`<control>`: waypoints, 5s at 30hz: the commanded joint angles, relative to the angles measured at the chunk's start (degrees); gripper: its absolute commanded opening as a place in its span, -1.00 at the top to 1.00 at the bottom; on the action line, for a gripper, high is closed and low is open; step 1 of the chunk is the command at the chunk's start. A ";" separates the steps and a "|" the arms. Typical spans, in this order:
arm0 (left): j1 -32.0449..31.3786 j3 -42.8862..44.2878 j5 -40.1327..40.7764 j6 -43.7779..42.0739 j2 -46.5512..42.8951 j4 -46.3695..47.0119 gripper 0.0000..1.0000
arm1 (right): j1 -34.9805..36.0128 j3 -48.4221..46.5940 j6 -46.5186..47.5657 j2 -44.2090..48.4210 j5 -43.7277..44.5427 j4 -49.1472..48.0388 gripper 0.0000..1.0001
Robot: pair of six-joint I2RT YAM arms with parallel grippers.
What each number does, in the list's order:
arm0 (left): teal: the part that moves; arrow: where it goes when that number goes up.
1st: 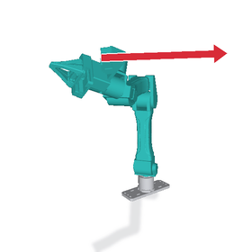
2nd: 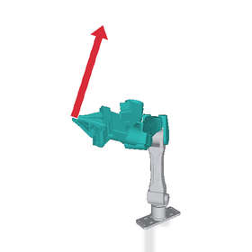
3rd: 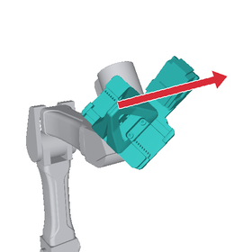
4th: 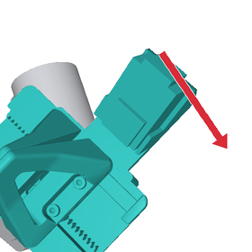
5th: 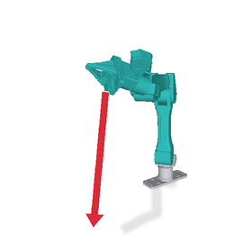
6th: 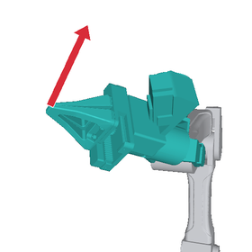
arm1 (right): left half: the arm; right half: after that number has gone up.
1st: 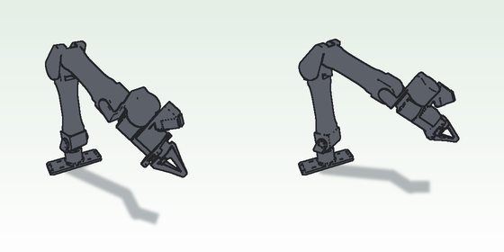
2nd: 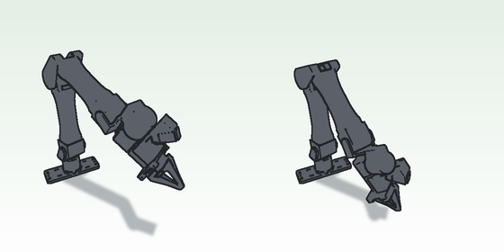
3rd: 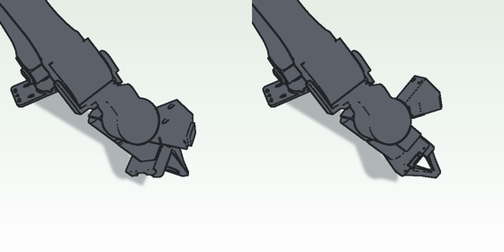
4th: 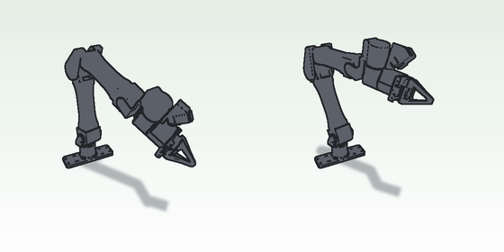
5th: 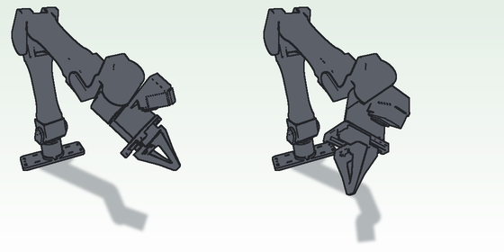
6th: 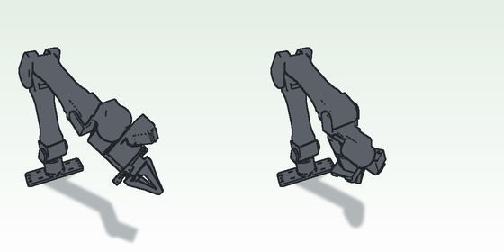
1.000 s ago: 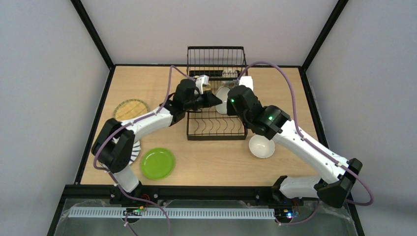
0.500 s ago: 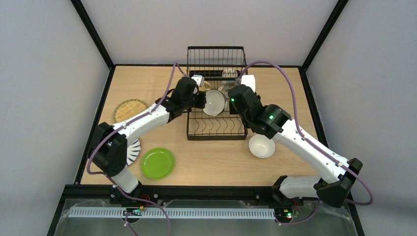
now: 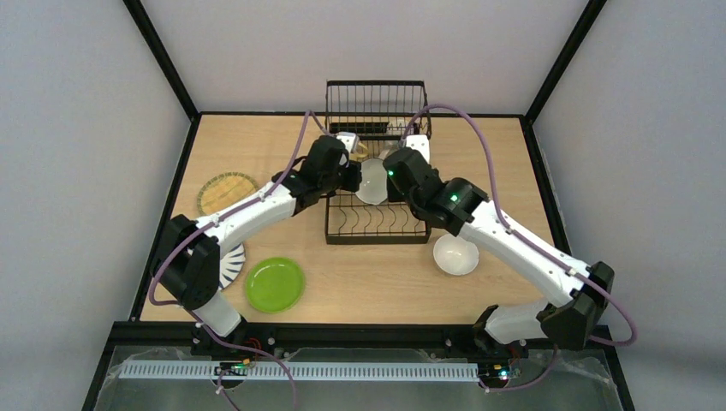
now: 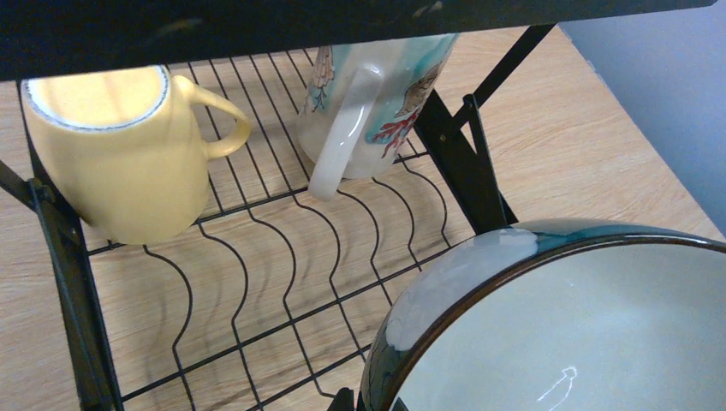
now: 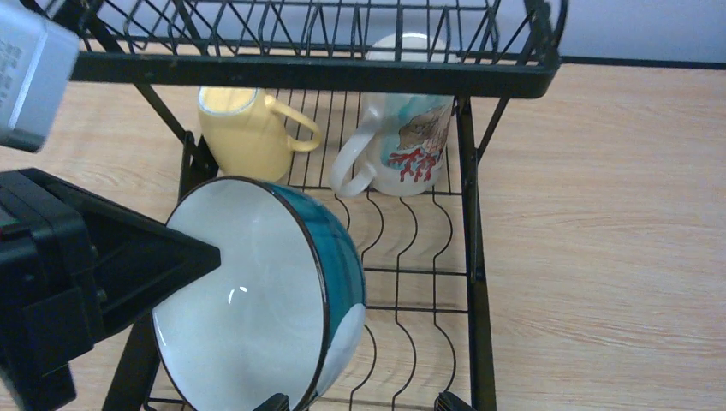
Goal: Load the mixed dishes into the dish rack
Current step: Pass from the left arm to the right, then pass from the right arm to the left
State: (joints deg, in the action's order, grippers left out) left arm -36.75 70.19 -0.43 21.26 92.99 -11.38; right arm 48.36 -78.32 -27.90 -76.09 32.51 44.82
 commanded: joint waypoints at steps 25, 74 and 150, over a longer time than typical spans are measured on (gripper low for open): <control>-0.70 1.02 -8.47 8.41 0.20 7.74 0.96 | -0.11 -3.03 -2.68 -4.83 3.20 2.05 -0.95; 2.54 -8.29 -20.16 48.75 3.78 19.27 -0.73 | 4.14 1.89 7.07 -9.17 37.24 -3.35 1.00; 7.33 -12.38 -32.41 61.08 -7.14 18.47 -0.94 | 1.90 6.67 47.41 -4.68 33.36 -40.21 1.00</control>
State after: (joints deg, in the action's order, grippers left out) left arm -29.36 58.63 -30.28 80.88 89.06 5.56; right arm 53.25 -75.85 9.10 -84.93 64.84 19.38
